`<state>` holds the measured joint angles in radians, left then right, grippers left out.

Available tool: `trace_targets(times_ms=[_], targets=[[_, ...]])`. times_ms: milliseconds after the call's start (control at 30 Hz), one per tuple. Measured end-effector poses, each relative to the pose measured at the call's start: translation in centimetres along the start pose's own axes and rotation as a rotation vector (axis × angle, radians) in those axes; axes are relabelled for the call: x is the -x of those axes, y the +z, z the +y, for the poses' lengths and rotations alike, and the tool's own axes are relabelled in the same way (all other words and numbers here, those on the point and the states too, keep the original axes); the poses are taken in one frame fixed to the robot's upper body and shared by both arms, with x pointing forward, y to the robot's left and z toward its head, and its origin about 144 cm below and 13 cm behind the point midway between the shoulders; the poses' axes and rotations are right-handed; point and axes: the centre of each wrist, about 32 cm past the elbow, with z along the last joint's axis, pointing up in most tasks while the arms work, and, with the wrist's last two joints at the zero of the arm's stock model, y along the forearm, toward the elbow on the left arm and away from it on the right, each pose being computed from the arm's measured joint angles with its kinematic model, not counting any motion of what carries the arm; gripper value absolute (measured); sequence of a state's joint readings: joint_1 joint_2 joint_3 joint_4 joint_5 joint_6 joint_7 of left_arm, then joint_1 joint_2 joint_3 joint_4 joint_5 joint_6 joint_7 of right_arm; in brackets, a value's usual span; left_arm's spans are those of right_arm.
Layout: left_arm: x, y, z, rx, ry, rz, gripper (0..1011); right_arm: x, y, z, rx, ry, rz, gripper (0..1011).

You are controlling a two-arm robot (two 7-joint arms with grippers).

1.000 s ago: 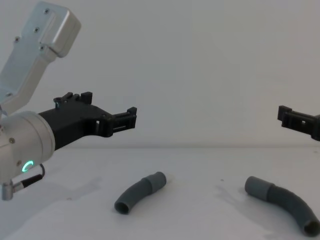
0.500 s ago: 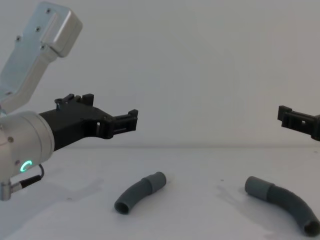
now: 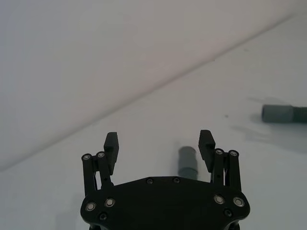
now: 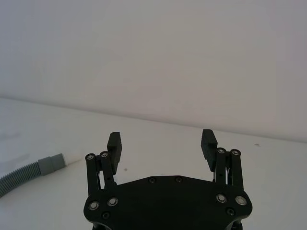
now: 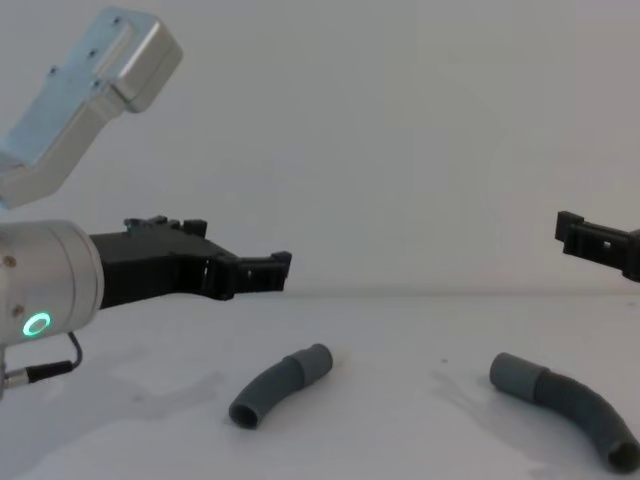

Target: Use both hands to pick up one end of the pipe from the table, align the ends, and insert them.

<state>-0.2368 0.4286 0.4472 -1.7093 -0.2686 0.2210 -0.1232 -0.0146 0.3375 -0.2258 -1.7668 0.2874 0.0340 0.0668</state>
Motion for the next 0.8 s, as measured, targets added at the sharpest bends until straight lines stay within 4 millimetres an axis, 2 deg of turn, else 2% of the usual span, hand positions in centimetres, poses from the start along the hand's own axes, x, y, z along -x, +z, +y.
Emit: trace_targets(times_ms=[533, 800], targets=[[-1.6, 2.5, -0.3, -0.181, -0.152, 0.043, 1001, 0.0, 0.0, 0.0, 0.000, 0.000, 0.000, 1002], [-2.3, 3.1, -0.9, -0.246, -0.204, 0.047, 1001, 0.0, 0.0, 0.0, 0.000, 0.000, 0.000, 1002]])
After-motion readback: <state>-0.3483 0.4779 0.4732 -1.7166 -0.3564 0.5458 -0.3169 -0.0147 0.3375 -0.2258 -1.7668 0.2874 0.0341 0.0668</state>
